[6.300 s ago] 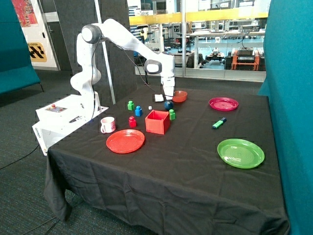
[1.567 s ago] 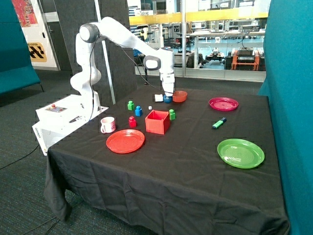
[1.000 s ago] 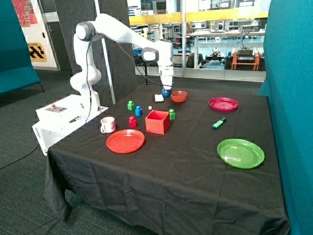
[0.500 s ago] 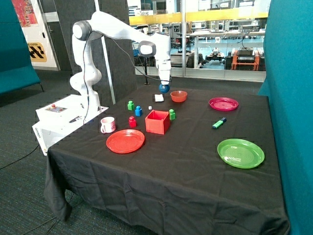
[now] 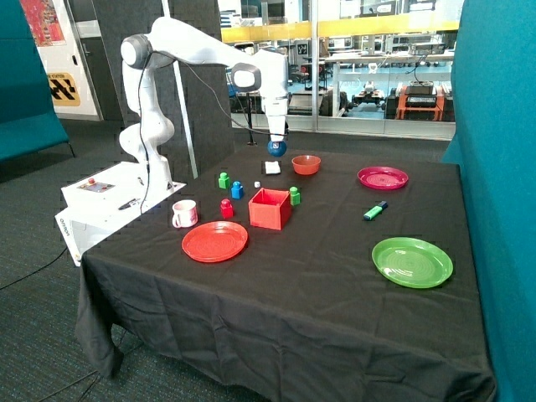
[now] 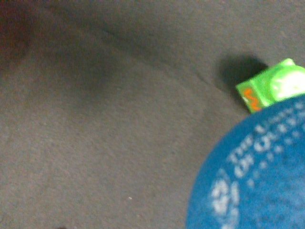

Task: Put the ball in the red pot

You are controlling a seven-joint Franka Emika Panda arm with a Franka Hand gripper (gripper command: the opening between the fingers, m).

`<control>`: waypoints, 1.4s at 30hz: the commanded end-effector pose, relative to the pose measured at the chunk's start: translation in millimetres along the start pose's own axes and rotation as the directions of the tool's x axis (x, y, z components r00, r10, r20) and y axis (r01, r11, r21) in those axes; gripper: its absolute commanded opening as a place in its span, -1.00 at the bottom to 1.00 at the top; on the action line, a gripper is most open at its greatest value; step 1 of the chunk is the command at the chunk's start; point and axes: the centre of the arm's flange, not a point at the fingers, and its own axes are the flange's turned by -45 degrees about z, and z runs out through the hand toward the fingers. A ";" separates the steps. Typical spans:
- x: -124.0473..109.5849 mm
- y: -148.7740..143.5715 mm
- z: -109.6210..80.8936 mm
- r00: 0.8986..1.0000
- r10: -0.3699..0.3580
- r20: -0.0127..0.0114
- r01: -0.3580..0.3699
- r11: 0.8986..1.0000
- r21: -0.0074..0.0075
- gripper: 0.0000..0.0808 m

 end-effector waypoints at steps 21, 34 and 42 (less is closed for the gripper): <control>-34.5 69.8 7.0 0.997 0.079 0.001 -0.079 0.997 0.000 -1.00; -38.6 85.6 21.8 0.992 0.123 0.001 -0.123 0.992 0.000 -1.00; -39.9 95.6 39.7 0.992 0.127 0.001 -0.127 0.992 0.000 -1.00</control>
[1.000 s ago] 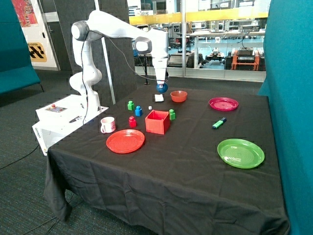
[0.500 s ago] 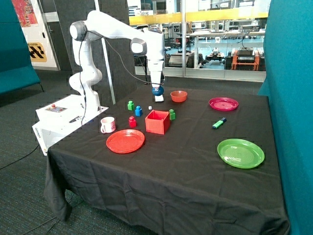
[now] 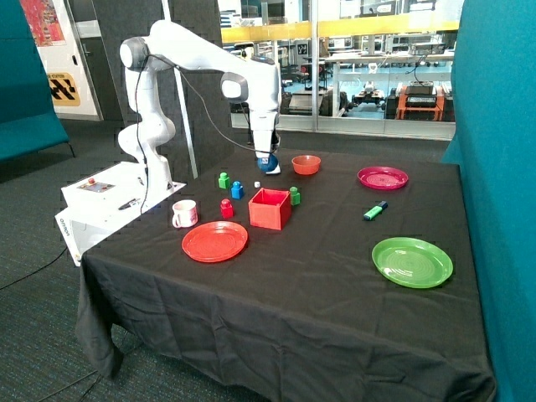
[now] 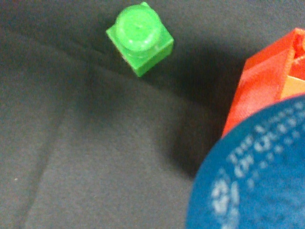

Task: Put the ball in the red pot

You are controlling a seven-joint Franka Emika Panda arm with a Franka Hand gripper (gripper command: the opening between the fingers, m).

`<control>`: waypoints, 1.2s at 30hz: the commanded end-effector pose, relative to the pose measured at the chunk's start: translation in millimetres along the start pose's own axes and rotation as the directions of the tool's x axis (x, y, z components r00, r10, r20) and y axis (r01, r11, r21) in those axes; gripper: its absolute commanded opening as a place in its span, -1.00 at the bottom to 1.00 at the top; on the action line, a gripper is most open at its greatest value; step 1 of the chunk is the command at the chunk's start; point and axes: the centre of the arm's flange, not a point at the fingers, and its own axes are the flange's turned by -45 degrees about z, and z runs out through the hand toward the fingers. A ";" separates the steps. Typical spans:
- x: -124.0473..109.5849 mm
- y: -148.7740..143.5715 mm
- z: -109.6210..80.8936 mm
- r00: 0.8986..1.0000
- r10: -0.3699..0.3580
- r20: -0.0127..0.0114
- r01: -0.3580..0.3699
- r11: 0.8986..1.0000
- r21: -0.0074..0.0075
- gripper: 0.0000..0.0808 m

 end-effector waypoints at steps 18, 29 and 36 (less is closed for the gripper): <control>1.7 42.5 24.5 0.999 0.043 -0.004 -0.043 0.999 0.000 -1.00; 1.0 57.0 33.4 0.998 0.056 -0.004 -0.056 0.998 0.000 -1.00; 2.5 62.6 41.6 0.998 0.058 -0.004 -0.058 0.998 0.000 -1.00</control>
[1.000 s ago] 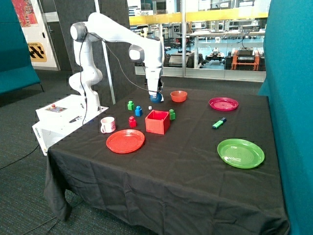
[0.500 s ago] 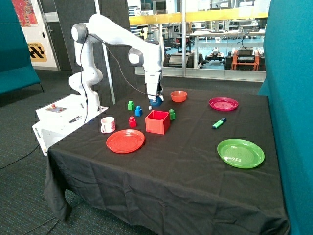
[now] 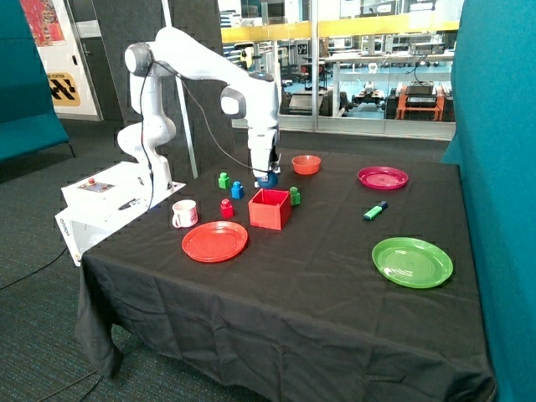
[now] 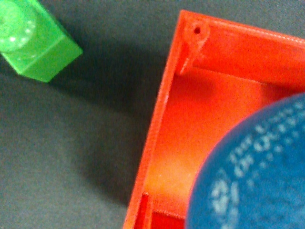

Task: Put the ball in the red pot

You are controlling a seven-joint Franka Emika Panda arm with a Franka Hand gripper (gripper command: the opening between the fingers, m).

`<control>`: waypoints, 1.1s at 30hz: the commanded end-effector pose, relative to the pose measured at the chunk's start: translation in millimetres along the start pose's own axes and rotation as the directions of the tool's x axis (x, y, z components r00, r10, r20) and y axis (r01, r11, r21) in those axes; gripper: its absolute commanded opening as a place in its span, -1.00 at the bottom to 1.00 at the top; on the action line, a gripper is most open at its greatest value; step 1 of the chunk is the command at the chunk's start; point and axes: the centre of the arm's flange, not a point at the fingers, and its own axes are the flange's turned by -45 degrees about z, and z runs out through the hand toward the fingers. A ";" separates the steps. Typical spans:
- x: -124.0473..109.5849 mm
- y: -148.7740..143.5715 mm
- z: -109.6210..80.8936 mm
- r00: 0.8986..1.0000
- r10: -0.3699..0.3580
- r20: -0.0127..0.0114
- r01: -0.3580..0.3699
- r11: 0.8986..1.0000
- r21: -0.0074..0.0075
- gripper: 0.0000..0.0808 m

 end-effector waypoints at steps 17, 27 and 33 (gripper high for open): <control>5.5 5.3 34.0 1.000 -0.007 0.002 0.007 1.000 0.000 -1.00; 4.0 1.9 44.7 1.000 -0.005 0.002 0.005 1.000 0.000 -1.00; 2.8 0.4 47.9 1.000 0.002 0.002 -0.002 1.000 0.000 -0.37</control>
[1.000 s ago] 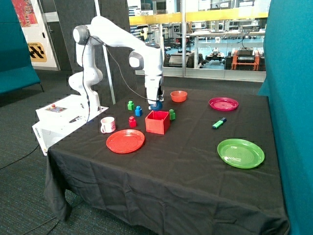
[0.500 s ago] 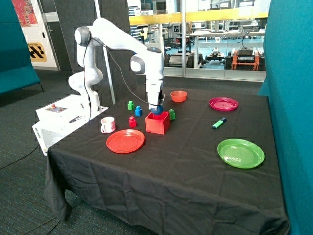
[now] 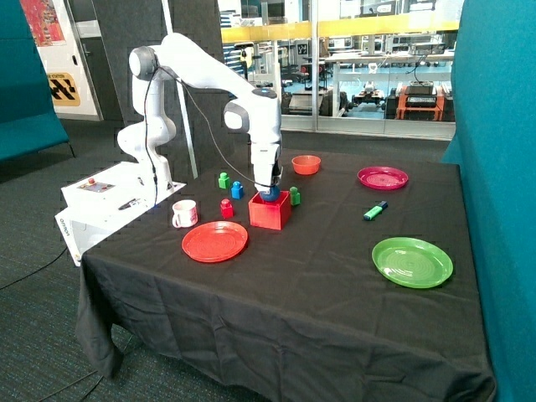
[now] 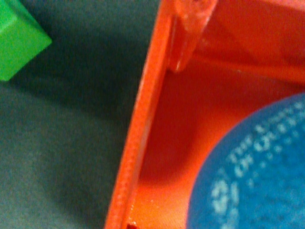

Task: Put the ball in the red pot

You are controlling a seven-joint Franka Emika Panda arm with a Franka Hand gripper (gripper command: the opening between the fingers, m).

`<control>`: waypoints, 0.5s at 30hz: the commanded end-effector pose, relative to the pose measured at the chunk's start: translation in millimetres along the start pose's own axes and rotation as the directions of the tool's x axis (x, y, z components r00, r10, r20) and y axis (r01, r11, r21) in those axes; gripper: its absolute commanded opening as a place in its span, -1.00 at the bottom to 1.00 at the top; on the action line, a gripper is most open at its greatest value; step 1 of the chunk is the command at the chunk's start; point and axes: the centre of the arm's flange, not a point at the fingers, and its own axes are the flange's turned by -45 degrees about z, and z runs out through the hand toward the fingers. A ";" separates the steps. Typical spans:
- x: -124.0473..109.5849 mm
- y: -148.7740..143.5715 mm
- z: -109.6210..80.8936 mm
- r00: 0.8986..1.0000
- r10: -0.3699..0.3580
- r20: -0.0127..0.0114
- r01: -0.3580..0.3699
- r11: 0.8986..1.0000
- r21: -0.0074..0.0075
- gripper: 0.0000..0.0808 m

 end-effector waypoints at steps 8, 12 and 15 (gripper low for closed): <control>-2.7 -1.9 7.0 1.000 0.006 -0.003 -0.006 1.000 -0.003 0.59; -2.3 0.2 4.6 1.000 0.013 -0.003 -0.013 1.000 -0.003 0.65; -2.2 1.5 3.9 1.000 0.010 -0.003 -0.010 1.000 -0.003 0.68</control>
